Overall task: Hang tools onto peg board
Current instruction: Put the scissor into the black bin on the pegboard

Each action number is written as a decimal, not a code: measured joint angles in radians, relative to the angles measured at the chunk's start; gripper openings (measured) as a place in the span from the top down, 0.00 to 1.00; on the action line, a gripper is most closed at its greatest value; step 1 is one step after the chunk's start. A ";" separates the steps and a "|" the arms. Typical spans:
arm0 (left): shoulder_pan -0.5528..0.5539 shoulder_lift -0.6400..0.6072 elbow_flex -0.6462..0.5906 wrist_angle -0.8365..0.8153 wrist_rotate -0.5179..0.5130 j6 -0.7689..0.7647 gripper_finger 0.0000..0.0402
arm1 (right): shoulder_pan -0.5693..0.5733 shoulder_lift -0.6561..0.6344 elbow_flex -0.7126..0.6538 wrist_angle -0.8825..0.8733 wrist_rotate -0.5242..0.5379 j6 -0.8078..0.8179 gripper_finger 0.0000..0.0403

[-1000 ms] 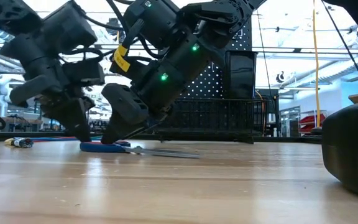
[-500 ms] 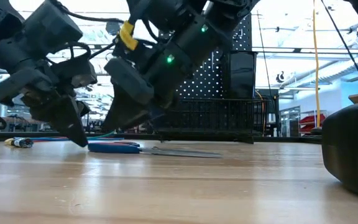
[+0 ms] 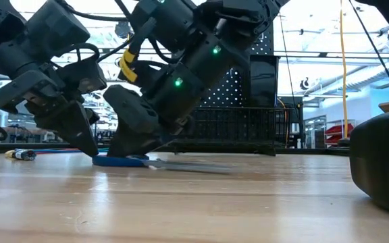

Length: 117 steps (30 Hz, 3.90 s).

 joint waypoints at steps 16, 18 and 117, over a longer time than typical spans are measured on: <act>-0.004 0.000 0.001 0.029 -0.044 0.040 1.00 | -0.007 -0.004 -0.003 -0.089 -0.002 0.012 0.73; -0.006 0.000 0.001 0.065 -0.109 0.056 1.00 | -0.007 -0.019 -0.004 -0.088 -0.004 -0.008 0.73; 0.015 -0.260 -0.252 0.491 -0.171 0.000 0.70 | -0.046 -0.141 -0.009 -0.139 -0.154 -0.198 0.55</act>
